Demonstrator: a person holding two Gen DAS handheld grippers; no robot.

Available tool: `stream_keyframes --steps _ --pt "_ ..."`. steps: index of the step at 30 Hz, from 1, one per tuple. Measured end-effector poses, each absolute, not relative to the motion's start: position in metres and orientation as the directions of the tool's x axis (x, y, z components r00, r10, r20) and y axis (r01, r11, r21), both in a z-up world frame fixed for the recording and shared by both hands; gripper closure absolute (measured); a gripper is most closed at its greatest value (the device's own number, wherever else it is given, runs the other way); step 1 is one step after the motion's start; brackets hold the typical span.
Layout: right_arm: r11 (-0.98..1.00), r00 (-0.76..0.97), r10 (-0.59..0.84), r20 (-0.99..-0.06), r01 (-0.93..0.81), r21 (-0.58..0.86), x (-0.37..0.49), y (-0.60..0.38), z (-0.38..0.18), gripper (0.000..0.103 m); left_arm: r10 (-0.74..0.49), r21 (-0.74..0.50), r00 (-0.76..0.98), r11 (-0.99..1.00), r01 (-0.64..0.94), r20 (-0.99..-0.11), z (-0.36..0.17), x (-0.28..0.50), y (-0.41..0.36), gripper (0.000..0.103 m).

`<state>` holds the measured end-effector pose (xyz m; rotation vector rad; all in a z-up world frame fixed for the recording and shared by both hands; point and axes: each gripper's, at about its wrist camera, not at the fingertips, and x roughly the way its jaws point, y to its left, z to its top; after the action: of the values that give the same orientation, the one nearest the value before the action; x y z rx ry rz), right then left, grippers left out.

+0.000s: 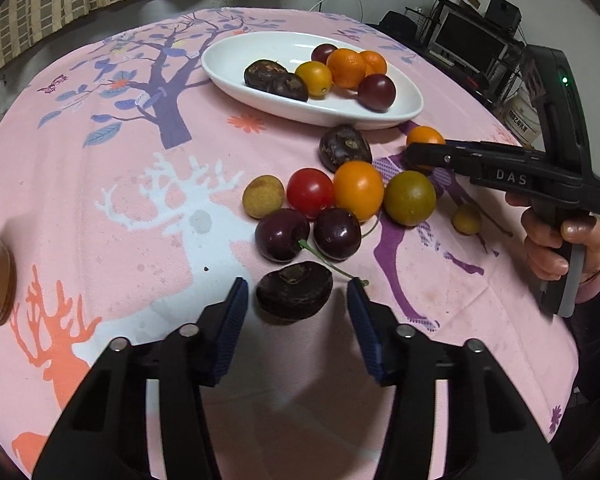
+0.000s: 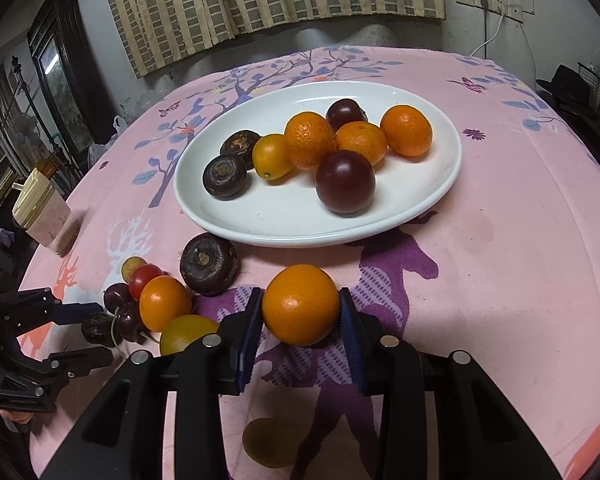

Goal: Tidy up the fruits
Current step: 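Grasp a mangosteen with the left tool while the right tool grasps an orange, carry both to plate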

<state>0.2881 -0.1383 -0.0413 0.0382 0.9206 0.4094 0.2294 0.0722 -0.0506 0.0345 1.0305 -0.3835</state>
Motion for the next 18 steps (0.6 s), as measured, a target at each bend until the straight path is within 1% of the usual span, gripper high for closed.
stream_keyframes --steps 4,6,13,16,18 --pt "0.923 0.535 0.358 -0.765 -0.327 0.204 0.288 -0.138 -0.041 0.065 -0.295 -0.154 0.457 0.934 0.322 -0.839 -0.051 0.230 0.073 0.060" --pt "0.923 0.535 0.356 -0.766 -0.327 0.200 0.288 -0.139 -0.041 0.065 -0.291 -0.150 0.457 0.936 0.320 -0.841 -0.050 0.230 0.073 0.066" --pt "0.903 0.533 0.391 -0.750 -0.379 0.202 0.281 -0.135 -0.034 0.065 -0.277 -0.132 0.474 0.940 0.316 -0.836 -0.045 0.218 0.075 0.066" --pt "0.881 0.535 0.436 -0.723 -0.418 0.222 0.276 -0.133 -0.026 0.065 -0.315 -0.175 0.491 0.935 0.309 -0.813 -0.037 0.209 0.079 0.066" --pt "0.865 0.558 0.479 -0.678 -0.430 0.257 0.274 -0.136 -0.016 0.065 -0.354 -0.215 0.507 0.925 0.312 -0.786 -0.027 0.208 0.081 0.066"
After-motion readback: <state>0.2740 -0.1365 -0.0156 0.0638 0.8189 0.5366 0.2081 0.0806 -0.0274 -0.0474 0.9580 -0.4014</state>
